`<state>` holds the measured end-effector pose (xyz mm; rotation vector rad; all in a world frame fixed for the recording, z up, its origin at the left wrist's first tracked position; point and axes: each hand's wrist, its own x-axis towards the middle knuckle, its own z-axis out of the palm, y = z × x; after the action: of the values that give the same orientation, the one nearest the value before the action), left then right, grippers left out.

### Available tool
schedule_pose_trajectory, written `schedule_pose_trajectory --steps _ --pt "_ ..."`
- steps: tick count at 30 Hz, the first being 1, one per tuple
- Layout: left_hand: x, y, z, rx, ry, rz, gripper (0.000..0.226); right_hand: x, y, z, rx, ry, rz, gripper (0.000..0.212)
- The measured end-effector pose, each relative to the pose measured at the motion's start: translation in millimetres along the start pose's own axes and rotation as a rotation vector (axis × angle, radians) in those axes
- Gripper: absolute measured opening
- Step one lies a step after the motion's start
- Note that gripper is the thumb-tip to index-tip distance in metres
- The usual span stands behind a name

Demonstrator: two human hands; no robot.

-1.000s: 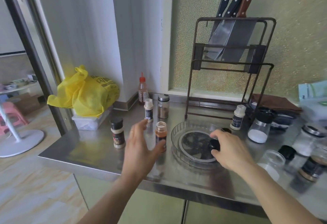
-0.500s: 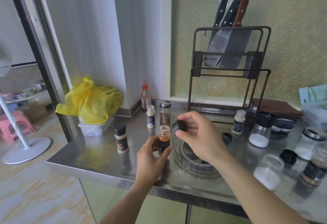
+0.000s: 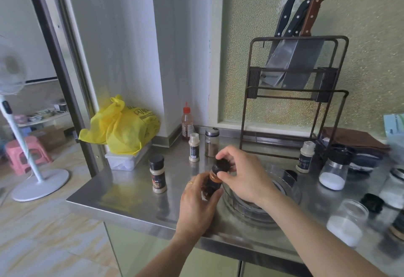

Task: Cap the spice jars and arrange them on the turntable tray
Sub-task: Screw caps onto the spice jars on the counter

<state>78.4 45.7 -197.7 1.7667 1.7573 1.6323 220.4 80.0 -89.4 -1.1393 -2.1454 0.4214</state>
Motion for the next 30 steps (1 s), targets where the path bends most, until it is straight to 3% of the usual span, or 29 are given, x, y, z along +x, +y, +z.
schedule_pose_trajectory --steps 5,10,14,18,21,24,30 --pt "0 0 0 0.044 0.0 -0.01 0.034 10 -9 -3 -0.214 -0.006 -0.02 0.035" --pt "1 -2 1 0.05 0.02 -0.002 0.034 16 -13 -7 -0.235 -0.127 -0.101 0.041" --pt "0 -1 0 0.069 -0.004 -0.001 0.036 21 -15 -10 -0.343 -0.123 -0.069 0.051" --pt "0 0 1 0.072 0.002 0.018 0.034 21 -14 -14 -0.303 -0.259 -0.12 0.056" --pt "0 -1 2 0.103 0.002 0.03 0.034 23 -13 -11 -0.39 -0.214 -0.117 0.05" --pt "0 -2 2 0.088 0.001 0.049 0.031 23 -10 -5 -0.391 -0.247 -0.103 0.061" --pt "1 -1 3 0.071 0.044 0.004 0.031 25 -12 -4 -0.365 -0.232 -0.107 0.049"
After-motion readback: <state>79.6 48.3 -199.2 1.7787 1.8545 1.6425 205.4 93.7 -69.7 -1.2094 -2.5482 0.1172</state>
